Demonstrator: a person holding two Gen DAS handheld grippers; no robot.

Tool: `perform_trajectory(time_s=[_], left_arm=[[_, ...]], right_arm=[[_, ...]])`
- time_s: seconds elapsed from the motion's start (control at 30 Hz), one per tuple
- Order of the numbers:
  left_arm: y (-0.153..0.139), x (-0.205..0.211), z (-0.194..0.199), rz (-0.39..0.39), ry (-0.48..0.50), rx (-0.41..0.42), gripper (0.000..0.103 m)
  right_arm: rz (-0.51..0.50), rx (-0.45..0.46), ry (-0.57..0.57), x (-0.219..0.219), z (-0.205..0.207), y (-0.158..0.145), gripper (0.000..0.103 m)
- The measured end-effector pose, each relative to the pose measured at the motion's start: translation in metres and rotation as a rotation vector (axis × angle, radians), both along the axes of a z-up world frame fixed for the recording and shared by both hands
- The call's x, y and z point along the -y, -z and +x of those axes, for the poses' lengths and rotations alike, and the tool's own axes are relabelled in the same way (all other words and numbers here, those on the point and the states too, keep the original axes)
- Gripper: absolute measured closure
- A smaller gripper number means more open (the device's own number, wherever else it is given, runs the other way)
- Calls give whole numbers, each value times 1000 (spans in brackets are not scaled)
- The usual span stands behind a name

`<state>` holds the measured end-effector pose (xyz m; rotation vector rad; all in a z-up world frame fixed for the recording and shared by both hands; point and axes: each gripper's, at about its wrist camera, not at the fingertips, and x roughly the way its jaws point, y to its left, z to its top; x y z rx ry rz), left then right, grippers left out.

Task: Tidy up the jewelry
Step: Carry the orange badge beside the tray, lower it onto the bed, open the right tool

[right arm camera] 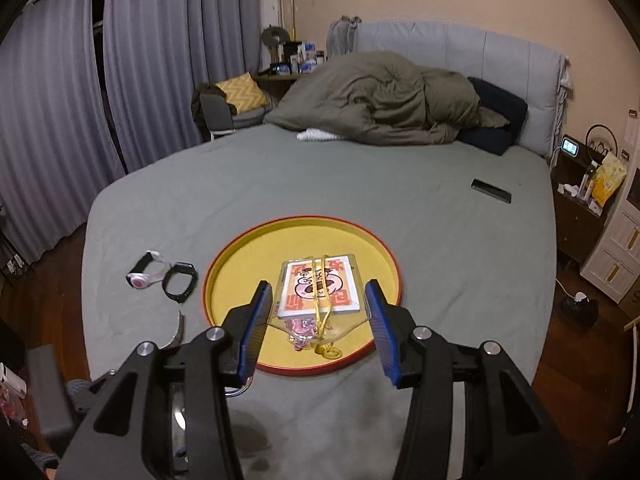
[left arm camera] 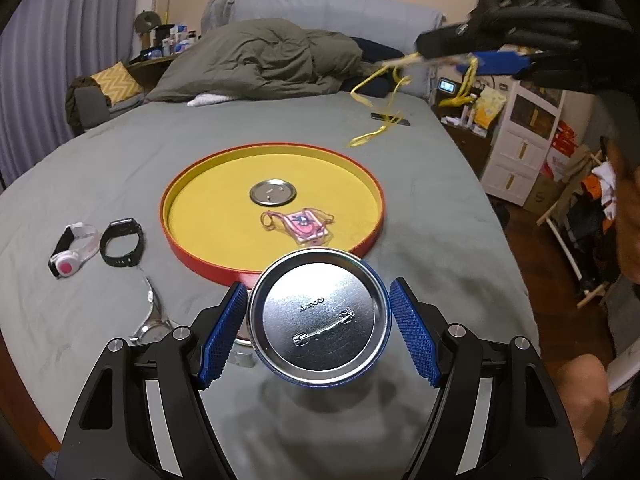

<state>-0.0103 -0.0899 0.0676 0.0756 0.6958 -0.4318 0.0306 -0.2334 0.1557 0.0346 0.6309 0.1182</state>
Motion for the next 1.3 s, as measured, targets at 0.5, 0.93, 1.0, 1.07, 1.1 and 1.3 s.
perform_trajectory(time_s=[0.5,0.93,1.0,1.07,1.1,1.3], left_arm=[[21,26,-11,-15,32,-62,32],[70,32,-4,-3,-23,-168,32],[76,33,-3,2,-35,-181,32],[83,34,-1,8,-40,-200,32],[85,34,-1,10,-41,-207,32],[91,36,0,25,-45,-207,31]], right_arm=[[79,-127,107,40,-44,73,58],[101,-270,122,51,-42,163,58],[104,-286,107,49,-41,175,58],[98,-303,96,47,-39,184,58],[93,-311,92,47,-39,188,58],[57,-341,68,43,-41,206,58]])
